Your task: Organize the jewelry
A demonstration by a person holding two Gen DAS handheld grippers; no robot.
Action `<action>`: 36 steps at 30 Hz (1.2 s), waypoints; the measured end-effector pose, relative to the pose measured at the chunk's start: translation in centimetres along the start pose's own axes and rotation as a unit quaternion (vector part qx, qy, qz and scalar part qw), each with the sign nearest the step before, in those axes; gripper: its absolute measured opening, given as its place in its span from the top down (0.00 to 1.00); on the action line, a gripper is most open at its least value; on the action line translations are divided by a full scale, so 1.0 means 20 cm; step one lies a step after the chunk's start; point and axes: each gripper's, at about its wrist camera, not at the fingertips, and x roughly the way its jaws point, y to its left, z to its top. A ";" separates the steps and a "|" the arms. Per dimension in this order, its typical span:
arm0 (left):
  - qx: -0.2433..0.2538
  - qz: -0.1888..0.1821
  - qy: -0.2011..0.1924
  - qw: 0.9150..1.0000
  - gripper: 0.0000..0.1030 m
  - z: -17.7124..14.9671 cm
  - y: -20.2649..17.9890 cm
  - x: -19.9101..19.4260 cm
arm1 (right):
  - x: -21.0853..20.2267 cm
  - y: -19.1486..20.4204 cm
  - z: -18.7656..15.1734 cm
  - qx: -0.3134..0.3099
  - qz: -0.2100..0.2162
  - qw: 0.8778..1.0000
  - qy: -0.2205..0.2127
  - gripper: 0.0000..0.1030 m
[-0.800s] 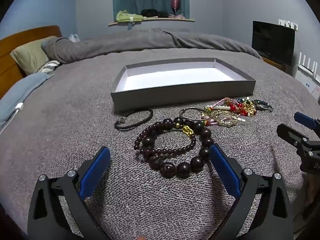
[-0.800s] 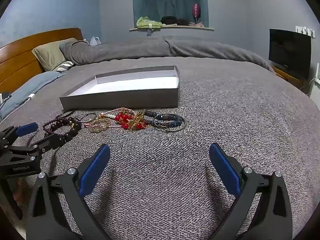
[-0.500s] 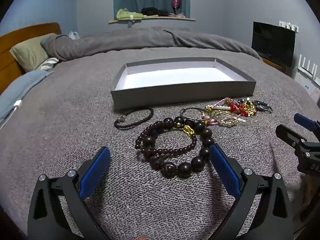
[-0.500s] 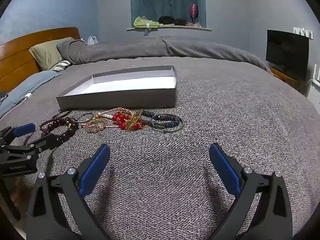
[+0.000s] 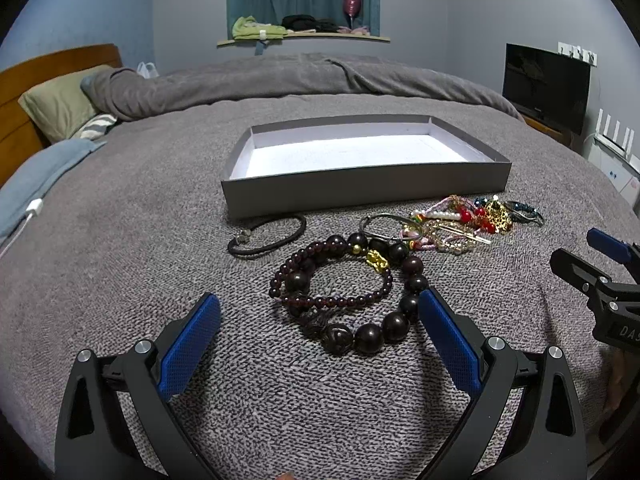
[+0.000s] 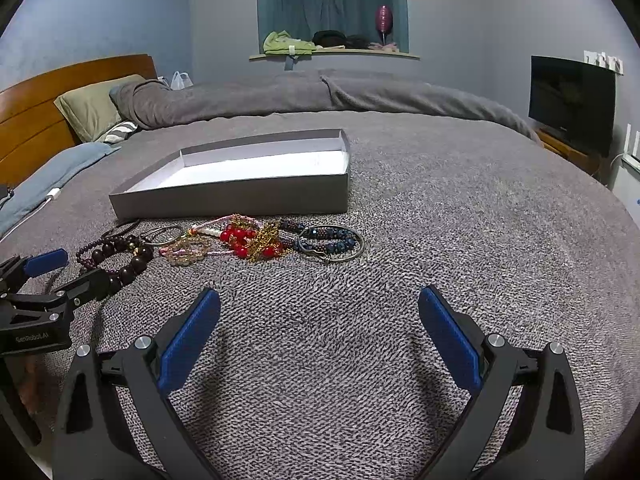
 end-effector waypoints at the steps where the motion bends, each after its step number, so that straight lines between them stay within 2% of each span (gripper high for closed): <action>1: -0.001 0.000 0.000 1.000 0.05 0.00 0.00 0.00 | 0.00 0.00 0.00 0.000 0.000 1.000 0.000 0.05; 36: -0.001 -0.001 0.003 1.000 0.05 -0.01 -0.01 -0.01 | 0.00 0.01 -0.01 -0.001 -0.002 1.000 0.000 0.05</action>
